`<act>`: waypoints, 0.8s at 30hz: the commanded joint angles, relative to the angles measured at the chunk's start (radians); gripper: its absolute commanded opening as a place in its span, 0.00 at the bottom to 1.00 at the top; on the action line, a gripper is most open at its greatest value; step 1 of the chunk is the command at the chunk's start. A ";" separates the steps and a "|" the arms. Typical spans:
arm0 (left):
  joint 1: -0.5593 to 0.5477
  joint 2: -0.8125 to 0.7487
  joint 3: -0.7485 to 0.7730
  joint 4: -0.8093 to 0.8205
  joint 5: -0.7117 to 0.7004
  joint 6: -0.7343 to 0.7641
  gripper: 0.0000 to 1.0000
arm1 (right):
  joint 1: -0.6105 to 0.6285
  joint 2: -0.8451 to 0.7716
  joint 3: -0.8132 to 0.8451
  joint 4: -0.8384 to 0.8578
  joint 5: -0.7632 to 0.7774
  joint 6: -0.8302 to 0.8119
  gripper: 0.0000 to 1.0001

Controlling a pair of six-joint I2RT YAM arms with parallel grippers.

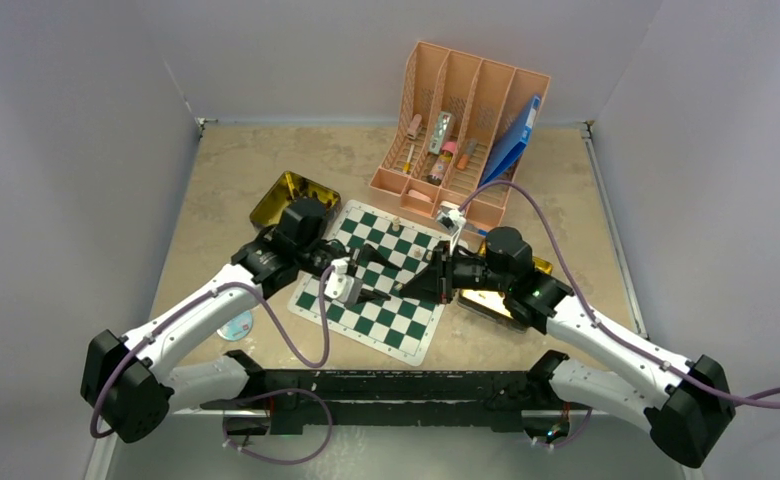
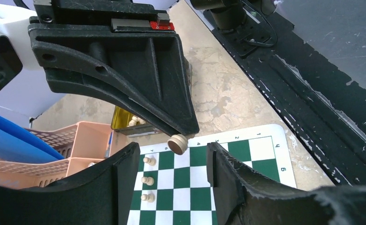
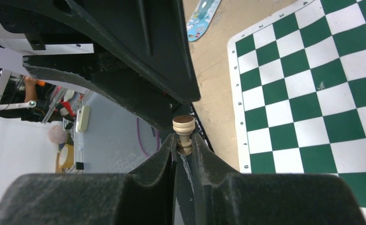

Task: Set up the chess pieces on the board
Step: Pick up the chess piece from the storage box, then adjust the chess piece.

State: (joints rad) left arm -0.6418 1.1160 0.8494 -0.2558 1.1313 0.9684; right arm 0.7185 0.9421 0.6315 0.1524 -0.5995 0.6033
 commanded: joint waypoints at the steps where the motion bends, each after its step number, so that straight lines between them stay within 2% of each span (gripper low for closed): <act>1: -0.005 0.033 0.076 -0.085 0.070 0.098 0.53 | 0.012 0.010 0.002 0.097 -0.048 0.012 0.17; 10: -0.011 0.054 0.100 -0.147 0.109 0.136 0.45 | 0.013 0.025 -0.001 0.122 -0.067 0.023 0.17; 18: -0.016 0.064 0.109 -0.165 0.118 0.138 0.43 | 0.013 0.027 -0.003 0.127 -0.077 0.029 0.17; 22: -0.019 0.067 0.116 -0.181 0.116 0.140 0.34 | 0.013 0.022 -0.014 0.151 -0.094 0.041 0.18; 24: -0.019 0.069 0.120 -0.193 0.115 0.144 0.33 | 0.013 0.018 -0.020 0.162 -0.094 0.048 0.18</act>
State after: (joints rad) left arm -0.6533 1.1805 0.9211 -0.4263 1.1915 1.0714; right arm 0.7265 0.9703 0.6250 0.2413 -0.6556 0.6312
